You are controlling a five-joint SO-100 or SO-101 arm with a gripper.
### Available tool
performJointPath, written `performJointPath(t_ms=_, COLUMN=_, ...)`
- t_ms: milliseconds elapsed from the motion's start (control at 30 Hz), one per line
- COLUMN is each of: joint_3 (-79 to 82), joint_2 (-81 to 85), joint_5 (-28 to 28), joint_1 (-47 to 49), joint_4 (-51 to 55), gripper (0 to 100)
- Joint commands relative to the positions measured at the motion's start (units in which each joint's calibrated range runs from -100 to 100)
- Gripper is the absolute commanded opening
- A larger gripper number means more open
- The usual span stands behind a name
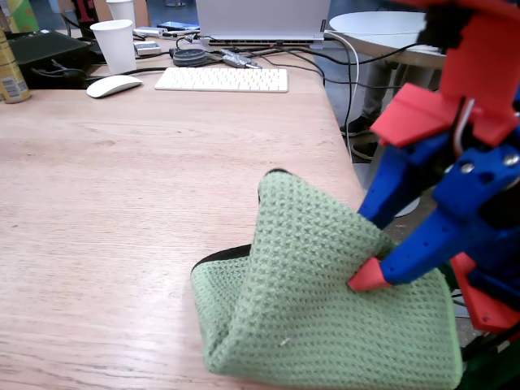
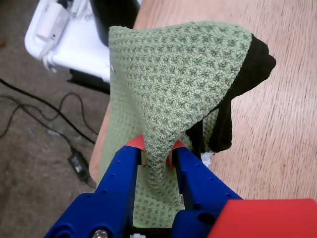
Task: Clean the table
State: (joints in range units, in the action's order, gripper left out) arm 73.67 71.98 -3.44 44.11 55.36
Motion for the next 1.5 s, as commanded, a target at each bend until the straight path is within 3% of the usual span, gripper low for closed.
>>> performJointPath(t_ms=0, joint_3=-0.85, joint_2=-3.89, joint_5=0.24, joint_1=-0.11, joint_4=-0.93, gripper=2)
performJointPath(t_ms=267, joint_3=-1.42, joint_2=-8.26, joint_5=0.34, joint_1=-1.97, joint_4=-0.93, gripper=43)
performJointPath(t_ms=433, joint_3=-1.61, joint_2=1.86, joint_5=0.39, joint_1=-2.48, joint_4=-0.85, gripper=45)
performJointPath(t_ms=567, joint_3=-1.7, joint_2=13.86, joint_5=0.49, joint_1=-14.16, joint_4=-0.85, gripper=45)
performJointPath(t_ms=767, joint_3=-7.08, joint_2=18.41, joint_5=0.39, joint_1=-34.29, joint_4=-0.85, gripper=40)
performJointPath(t_ms=933, joint_3=-6.8, joint_2=23.73, joint_5=-0.1, joint_1=-39.71, joint_4=0.3, gripper=1)
performJointPath(t_ms=1133, joint_3=15.19, joint_2=25.27, joint_5=-0.29, joint_1=-40.21, joint_4=-0.76, gripper=0)
performJointPath(t_ms=1467, joint_3=21.42, joint_2=25.19, joint_5=-0.59, joint_1=-41.4, joint_4=-0.76, gripper=0)
